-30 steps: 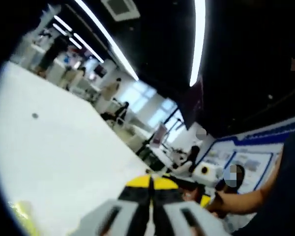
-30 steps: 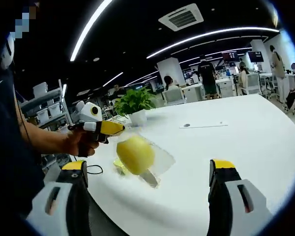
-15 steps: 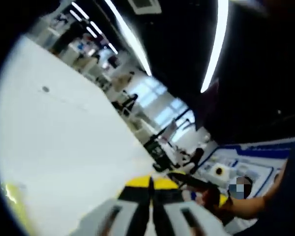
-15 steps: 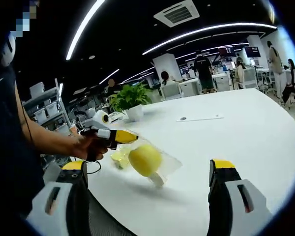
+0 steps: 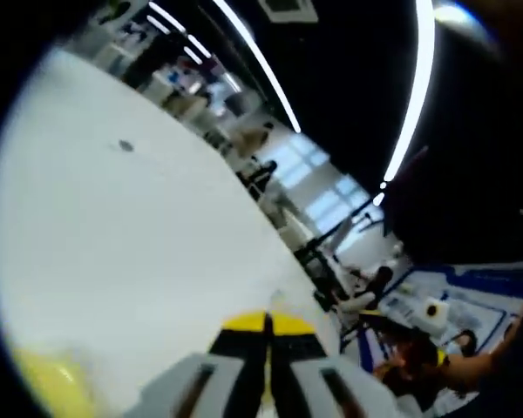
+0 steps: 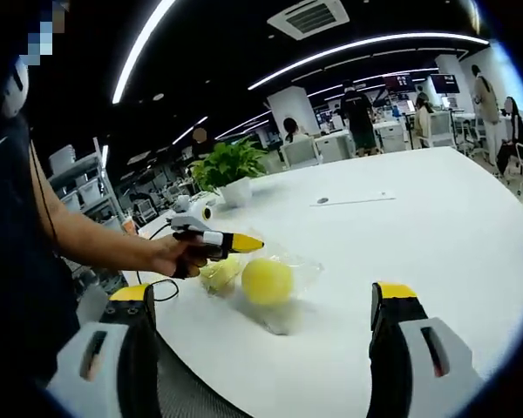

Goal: Compare the silicone blocks by pressing each to a similar depth, holding the contact briefly, and releasing to observe deformation and rebound differences across the visible hardness samples.

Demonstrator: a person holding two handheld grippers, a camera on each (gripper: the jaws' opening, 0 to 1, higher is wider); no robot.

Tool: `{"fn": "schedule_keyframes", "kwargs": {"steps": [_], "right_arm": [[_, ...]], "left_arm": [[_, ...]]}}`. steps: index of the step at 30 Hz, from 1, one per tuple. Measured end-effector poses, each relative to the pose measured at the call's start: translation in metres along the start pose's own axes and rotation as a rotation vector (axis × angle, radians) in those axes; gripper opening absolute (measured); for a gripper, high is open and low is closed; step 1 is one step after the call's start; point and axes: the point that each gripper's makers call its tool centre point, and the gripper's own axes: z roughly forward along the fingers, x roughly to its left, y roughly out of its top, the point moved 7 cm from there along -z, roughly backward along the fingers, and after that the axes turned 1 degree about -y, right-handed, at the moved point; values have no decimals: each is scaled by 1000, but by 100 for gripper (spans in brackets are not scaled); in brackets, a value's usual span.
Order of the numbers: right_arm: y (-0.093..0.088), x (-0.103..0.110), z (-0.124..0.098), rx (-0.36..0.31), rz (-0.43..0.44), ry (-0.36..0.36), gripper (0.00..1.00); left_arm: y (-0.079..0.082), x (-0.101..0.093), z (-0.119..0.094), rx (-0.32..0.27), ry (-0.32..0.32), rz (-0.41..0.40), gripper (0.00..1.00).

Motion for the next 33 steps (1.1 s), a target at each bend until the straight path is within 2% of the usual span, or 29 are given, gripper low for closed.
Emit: {"fn": "schedule_keyframes", "kwargs": {"steps": [6,8,10,13,15,18,22,25,26,27,28,30,33], "right_arm": [[-1,-2,6,8,10,2,96],[-1,-1,8,8,10,1,96],[-1,0,9,8,14,3,96],[-2,2,11,10,17,5,96],[-3,2,11,7,21,6,96],[-5,2,12,12,26,7,96],[-4,2,12,8,27,8,96],[-3,2,12,3,29,7,96],[-3,2,11,3,30,7,96],[-3,2,12,5,29,7,96],[-3,2,12,5,29,8,96],[-3,3,12,5,29,12,96],[-3,3,12,5,30,14,96]], "left_arm": [[-6,19,7,69,76,10,0],[-4,20,9,77,70,7,0],[-5,23,10,97,107,20,0],[-6,27,9,104,137,32,0],[-7,28,8,106,151,12,0],[-10,32,8,122,207,11,0],[-16,38,7,151,278,54,0],[-17,39,7,135,291,47,0],[-16,40,8,144,317,83,0],[-16,39,10,165,327,185,0],[-16,37,11,173,331,213,0],[-16,36,15,174,331,172,0],[-16,34,15,188,340,190,0]]}}
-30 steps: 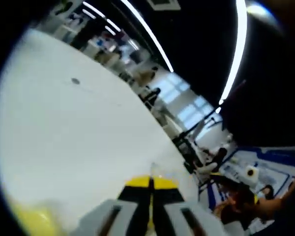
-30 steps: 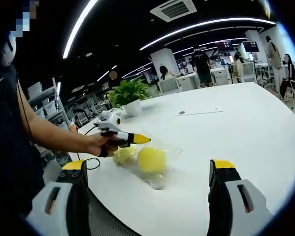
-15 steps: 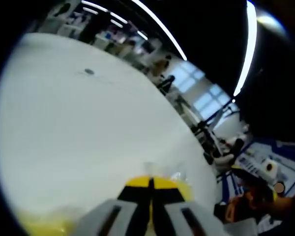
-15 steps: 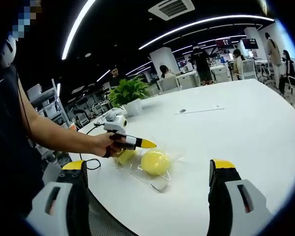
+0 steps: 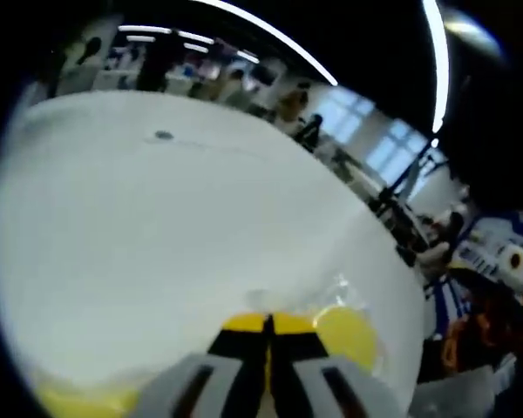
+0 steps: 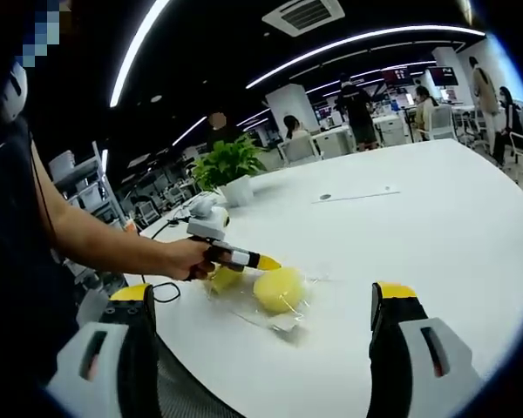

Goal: Compare the silicone blocks by pressing each to a similar depth, holding the contact briefly, and releasing to observe deformation and rebound differences across the visible hardness samples.

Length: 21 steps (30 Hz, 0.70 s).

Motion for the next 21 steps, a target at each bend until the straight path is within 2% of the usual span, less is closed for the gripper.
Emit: {"fn": "schedule_keyframes", "kwargs": {"steps": [4,7,8,9,10,11,13,15,18,20,21], "right_arm": [[2,0,0,-10,-2,-2,96],[2,0,-1,-7,-3,-5,96],[2,-1,-1,-7,-3,-7,96],[2,-1,-1,-8,-3,-13,96],[2,-2,-2,-10,1,-18,96],[4,-3,-3,-32,20,-31,96],[5,-7,-4,-45,7,-61,96],[4,-10,-4,-37,2,-77,96],[2,-11,0,-13,-8,-78,96],[4,-11,2,-7,-32,-90,96],[4,-11,3,-9,-32,-92,96]], "left_arm": [[-3,1,-2,0,4,-19,0],[-2,1,-4,1,5,9,2],[0,4,-6,-2,43,112,8],[4,7,-8,-30,91,216,16],[8,3,-12,-84,92,280,24],[11,-3,-14,-129,51,275,34],[10,-3,-22,-110,98,310,43],[13,-9,-28,-139,70,315,54],[16,-20,-33,-142,-46,306,78],[21,-24,-41,-160,-67,295,97],[27,-26,-48,-190,-85,281,99]]}}
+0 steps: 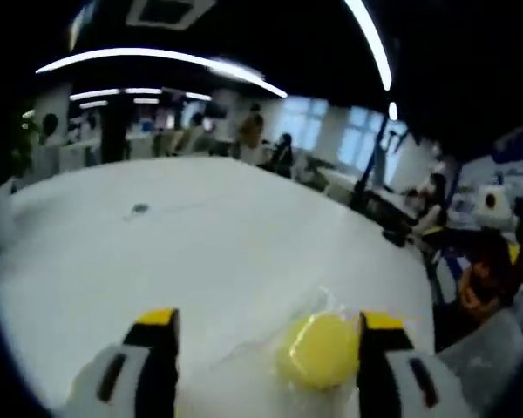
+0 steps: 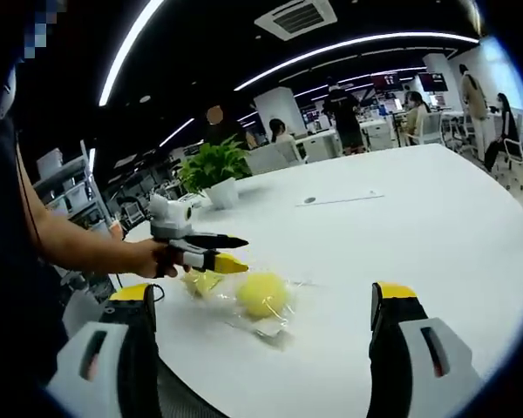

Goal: Compare the silicone blocks by pressing each to a similar depth, holding the contact briefly, and releasing to observe deformation and rebound differences across the visible hardness samples.

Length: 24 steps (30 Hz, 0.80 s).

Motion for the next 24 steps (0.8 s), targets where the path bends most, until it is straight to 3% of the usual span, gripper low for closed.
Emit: {"fn": "schedule_keyframes", "kwargs": {"steps": [5,11,16,24], "right_arm": [[2,-2,3,8,-23,-7,96],[4,-1,5,11,-55,-11,96],[3,-2,5,9,-74,-27,96],[-17,-8,-4,24,-98,-52,96]], "left_arm": [[20,1,-34,-49,-1,16,100],[35,11,-88,-117,55,35,100],[27,30,-140,-147,158,45,100],[-4,38,-221,-154,272,31,100]]}}
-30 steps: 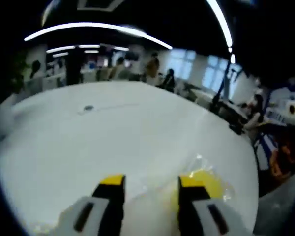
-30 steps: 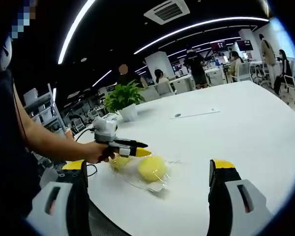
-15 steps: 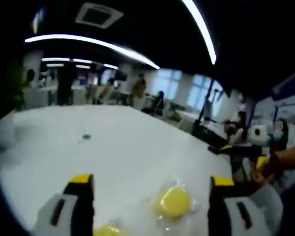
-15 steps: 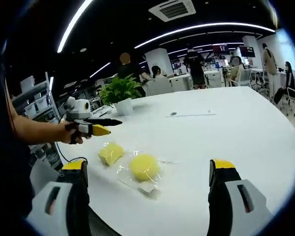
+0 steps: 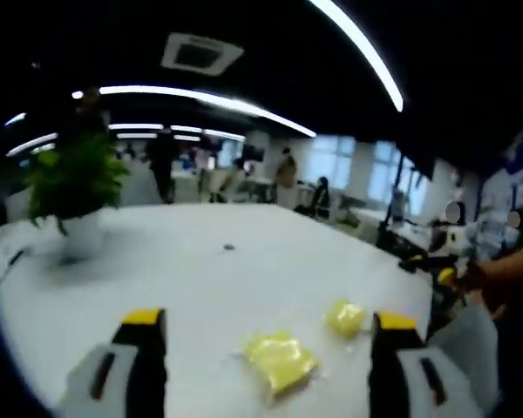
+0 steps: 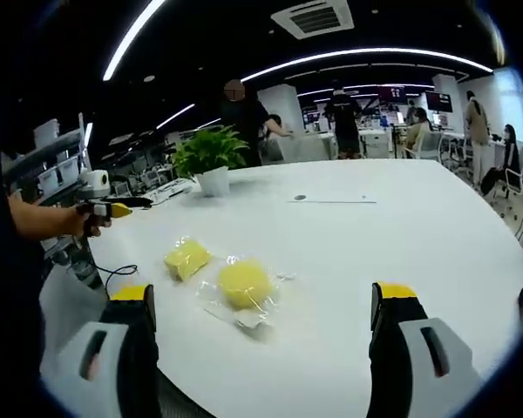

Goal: Compare the silicone blocks by pressing each to a similar depth, holding the contact briefly, and releasing to observe deformation and rebound differences across the visible hardness samples.

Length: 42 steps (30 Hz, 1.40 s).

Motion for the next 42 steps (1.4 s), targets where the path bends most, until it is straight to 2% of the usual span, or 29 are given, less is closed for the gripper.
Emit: {"fn": "schedule_keyframes", "kwargs": {"steps": [3,6,11,14,19,22,27,42], "right_arm": [[-9,1,-3,17,-12,-9,96],[-16,2,-8,27,-34,-36,96],[-28,1,-16,48,-36,-43,96],[-33,-1,-22,55,-32,-51,96],[-40,-4,-30,69,-50,-70,96],[-44,-3,-32,67,-31,-69,96],[-46,-1,-32,51,-12,-76,96],[-50,1,-33,57,8,-82,96]], "left_arm": [[-10,8,-20,15,35,1,100],[-23,10,-41,4,70,16,100],[-44,14,-64,26,120,21,100],[-50,12,-73,22,131,19,100],[-49,11,-74,16,131,14,100],[-45,10,-70,-6,129,19,100],[-52,10,-67,30,124,16,100],[-53,12,-73,18,135,-20,100]]}}
